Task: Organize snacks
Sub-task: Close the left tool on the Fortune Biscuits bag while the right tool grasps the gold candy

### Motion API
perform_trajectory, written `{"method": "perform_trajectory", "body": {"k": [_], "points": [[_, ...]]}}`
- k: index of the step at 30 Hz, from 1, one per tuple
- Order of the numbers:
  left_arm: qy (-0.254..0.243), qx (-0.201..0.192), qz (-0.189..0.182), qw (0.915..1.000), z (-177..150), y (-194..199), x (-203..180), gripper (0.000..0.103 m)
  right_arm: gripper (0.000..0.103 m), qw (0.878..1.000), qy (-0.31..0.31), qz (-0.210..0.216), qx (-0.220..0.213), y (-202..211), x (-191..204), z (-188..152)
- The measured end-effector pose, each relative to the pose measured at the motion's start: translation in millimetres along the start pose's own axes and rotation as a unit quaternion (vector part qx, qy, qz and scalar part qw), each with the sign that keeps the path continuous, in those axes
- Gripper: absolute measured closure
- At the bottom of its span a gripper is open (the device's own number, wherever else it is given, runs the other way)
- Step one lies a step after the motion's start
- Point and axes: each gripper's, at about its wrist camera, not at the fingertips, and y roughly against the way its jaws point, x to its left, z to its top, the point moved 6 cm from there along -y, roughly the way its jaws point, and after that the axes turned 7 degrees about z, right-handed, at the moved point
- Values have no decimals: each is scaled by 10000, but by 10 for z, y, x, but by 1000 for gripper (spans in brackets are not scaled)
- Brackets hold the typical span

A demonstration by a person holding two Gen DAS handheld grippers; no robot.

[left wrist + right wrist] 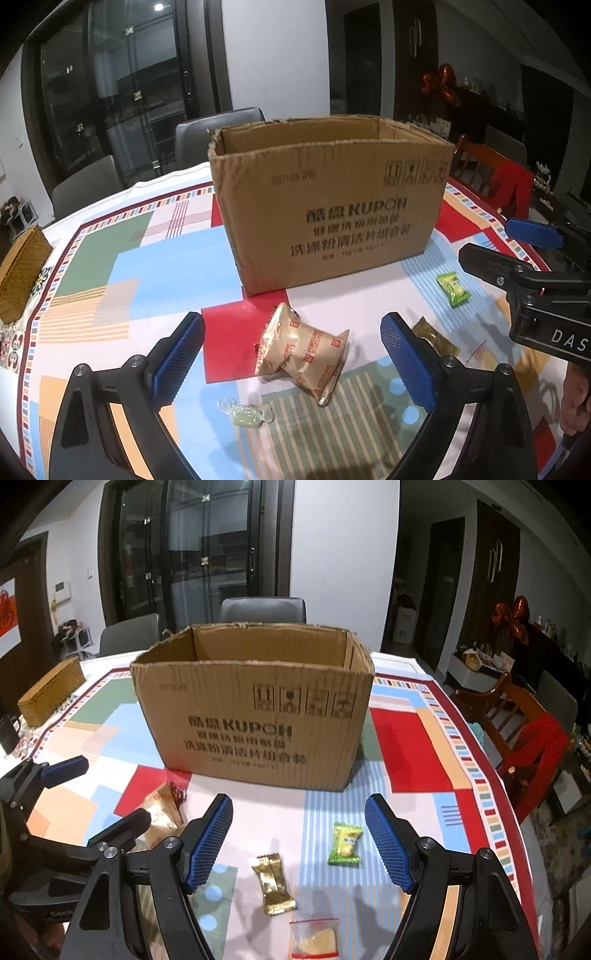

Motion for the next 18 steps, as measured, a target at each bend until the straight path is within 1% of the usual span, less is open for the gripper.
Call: {"method": "perform_trajectory", "body": {"k": [6,12,18], "points": [[-41,225,-214,9995,-127,-153,-56,6,28,9999,-29,-5,165,-85,-11,-114],[-3,405,-317,9987,-217,-292,-47,6,28,9995,-34,16,325,-176,21,-235],[-92,459,-307,9984,-260,-369,-41,6,28,9986,-35,71,528,-284,56,-335]]}}
